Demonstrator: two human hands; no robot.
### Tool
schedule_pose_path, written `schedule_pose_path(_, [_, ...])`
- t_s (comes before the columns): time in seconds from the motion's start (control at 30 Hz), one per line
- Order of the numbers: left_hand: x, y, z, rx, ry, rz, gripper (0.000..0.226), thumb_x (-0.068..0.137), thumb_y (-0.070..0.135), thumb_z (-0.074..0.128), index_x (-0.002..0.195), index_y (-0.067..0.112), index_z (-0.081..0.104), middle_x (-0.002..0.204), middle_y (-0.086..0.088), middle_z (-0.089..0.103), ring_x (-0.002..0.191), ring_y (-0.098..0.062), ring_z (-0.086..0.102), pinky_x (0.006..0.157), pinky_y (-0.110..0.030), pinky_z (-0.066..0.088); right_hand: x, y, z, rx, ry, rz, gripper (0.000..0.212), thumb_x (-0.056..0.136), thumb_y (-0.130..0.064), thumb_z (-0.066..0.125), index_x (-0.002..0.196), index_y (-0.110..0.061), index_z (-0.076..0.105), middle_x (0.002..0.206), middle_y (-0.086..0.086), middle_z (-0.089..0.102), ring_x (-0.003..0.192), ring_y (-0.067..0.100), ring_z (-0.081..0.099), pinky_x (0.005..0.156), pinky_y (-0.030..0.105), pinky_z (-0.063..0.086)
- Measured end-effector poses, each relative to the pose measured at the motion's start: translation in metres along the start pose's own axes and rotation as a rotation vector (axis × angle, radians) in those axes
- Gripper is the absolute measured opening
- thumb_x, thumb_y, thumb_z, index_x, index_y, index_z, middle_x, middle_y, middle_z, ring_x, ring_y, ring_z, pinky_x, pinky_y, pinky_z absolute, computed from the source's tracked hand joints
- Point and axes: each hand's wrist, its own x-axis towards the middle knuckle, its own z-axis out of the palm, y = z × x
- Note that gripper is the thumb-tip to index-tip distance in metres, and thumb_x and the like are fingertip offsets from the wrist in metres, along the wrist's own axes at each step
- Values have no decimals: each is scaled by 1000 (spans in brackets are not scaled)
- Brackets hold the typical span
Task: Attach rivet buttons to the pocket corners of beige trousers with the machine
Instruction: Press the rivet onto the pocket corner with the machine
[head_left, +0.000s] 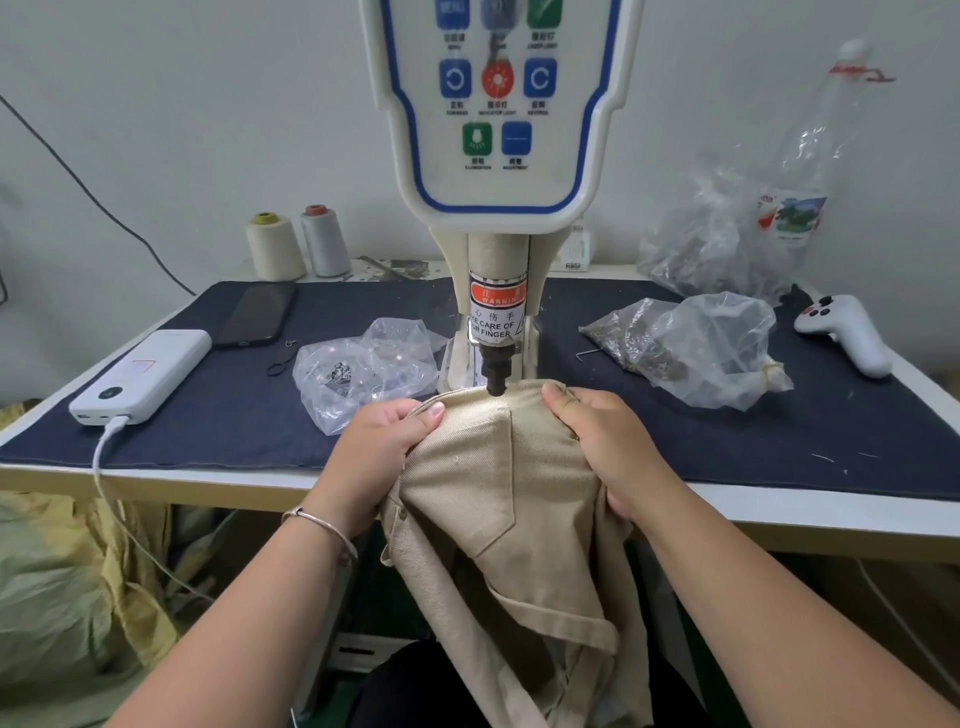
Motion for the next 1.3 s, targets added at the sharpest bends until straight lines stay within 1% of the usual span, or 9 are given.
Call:
schedule_pose_path(0.1, [1, -1, -1, 38, 20, -16, 43, 90, 31, 70, 83, -10, 60, 73, -14, 54, 65, -22, 48, 62, -32, 38, 0, 0, 1, -32, 8, -8, 50, 98, -35, 52, 69, 4, 44, 69, 8, 37, 66, 22, 33, 64, 35, 27])
schedule_pose_path(0.2, [2, 1, 0, 57, 32, -40, 42, 89, 28, 71, 83, -12, 60, 76, -16, 50, 70, -25, 42, 61, -33, 34, 2, 0, 2, -81, 31, 2, 48, 98, -34, 53, 62, -5, 39, 65, 8, 32, 64, 23, 29, 65, 37, 25])
schedule_pose_path(0.33, [6, 4, 1, 118, 49, -73, 26, 86, 29, 70, 80, 5, 61, 78, -13, 46, 74, -27, 37, 63, -34, 31, 4, -2, 3, -127, 58, 22, 47, 97, -34, 54, 58, -21, 33, 58, 1, 29, 59, 20, 28, 62, 36, 24])
schedule_pose_path(0.53, [5, 7, 1, 150, 37, -86, 58, 72, 38, 70, 84, -18, 56, 74, -13, 47, 72, -25, 39, 63, -33, 32, 3, 0, 1, -131, 33, 34, 49, 97, -38, 52, 76, 6, 54, 74, 7, 44, 69, 21, 39, 67, 35, 31])
schedule_pose_path(0.67, [9, 4, 1, 195, 91, -87, 28, 84, 17, 69, 73, -9, 63, 67, -9, 48, 67, -21, 43, 62, -31, 34, 4, -1, 1, -120, 20, 34, 49, 98, -37, 52, 78, 8, 54, 75, 8, 45, 69, 21, 40, 67, 35, 32])
schedule_pose_path(0.77, [8, 8, 5, 279, 128, -72, 15, 71, 19, 60, 61, 9, 58, 61, -6, 40, 60, -15, 36, 55, -29, 30, 4, -1, 2, -109, 20, 35, 50, 98, -36, 51, 81, 11, 56, 76, 8, 47, 70, 21, 42, 67, 34, 32])
schedule_pose_path(0.93, [10, 7, 5, 325, 136, -54, 24, 82, 5, 51, 59, 10, 49, 55, 2, 35, 58, -13, 30, 56, -32, 25, 4, -2, 2, -49, 28, 55, 54, 99, -30, 51, 99, 24, 47, 83, 9, 51, 77, 20, 45, 69, 33, 32])
schedule_pose_path(1.1, [13, 7, 4, 393, 144, -66, 47, 85, 5, 45, 44, 21, 33, 47, 11, 28, 45, -6, 23, 52, -31, 20, 5, -2, 1, -29, 47, 68, 49, 98, -26, 52, 85, 21, 51, 82, 9, 47, 77, 20, 41, 69, 34, 29])
schedule_pose_path(1.3, [10, 12, 6, 376, 131, -81, 29, 70, 19, 46, 45, 22, 33, 50, 9, 28, 54, -11, 24, 55, -32, 21, 6, -3, 1, -33, 87, 64, 45, 96, -20, 54, 68, 14, 46, 71, 10, 39, 67, 22, 33, 48, 25, 27])
